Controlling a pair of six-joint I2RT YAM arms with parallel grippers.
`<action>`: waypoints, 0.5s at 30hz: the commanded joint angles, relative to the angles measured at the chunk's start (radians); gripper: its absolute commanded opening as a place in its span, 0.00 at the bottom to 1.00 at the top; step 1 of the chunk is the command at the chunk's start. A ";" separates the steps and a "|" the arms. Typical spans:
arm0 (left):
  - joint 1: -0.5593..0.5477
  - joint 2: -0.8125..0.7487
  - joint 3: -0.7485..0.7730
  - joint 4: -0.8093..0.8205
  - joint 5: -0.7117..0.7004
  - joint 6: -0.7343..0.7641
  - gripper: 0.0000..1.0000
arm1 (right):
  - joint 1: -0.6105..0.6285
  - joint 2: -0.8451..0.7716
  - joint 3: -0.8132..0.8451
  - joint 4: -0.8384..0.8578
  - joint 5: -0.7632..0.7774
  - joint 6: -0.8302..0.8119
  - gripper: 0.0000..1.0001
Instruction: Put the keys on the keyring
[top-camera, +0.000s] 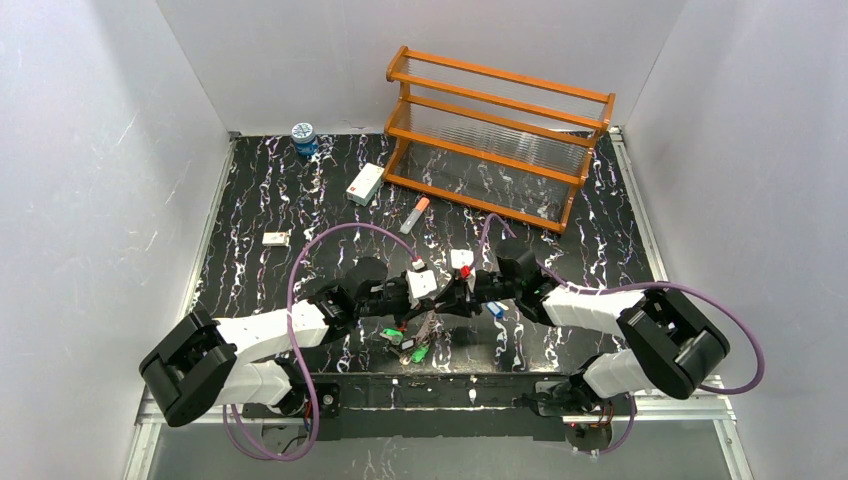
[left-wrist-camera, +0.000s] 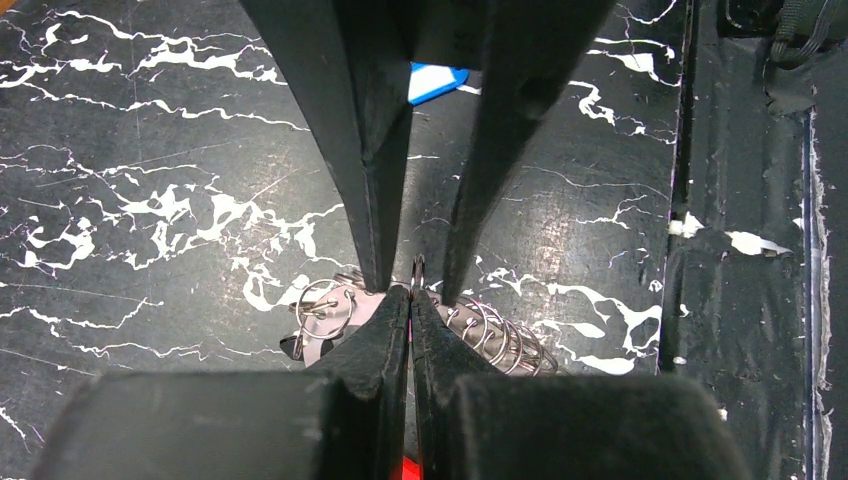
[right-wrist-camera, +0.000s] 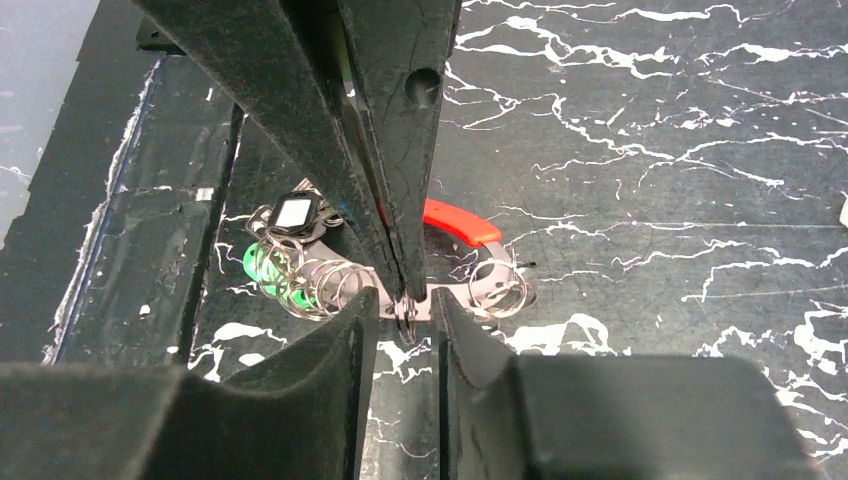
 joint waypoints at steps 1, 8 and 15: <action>-0.008 -0.016 0.019 0.028 0.023 -0.007 0.00 | 0.022 0.016 0.050 0.014 0.019 -0.021 0.27; -0.009 -0.033 0.008 0.028 0.007 -0.002 0.00 | 0.027 0.032 0.081 -0.069 0.072 -0.024 0.01; -0.009 -0.090 -0.019 0.023 -0.053 0.006 0.00 | 0.027 -0.006 0.057 -0.098 0.099 -0.043 0.01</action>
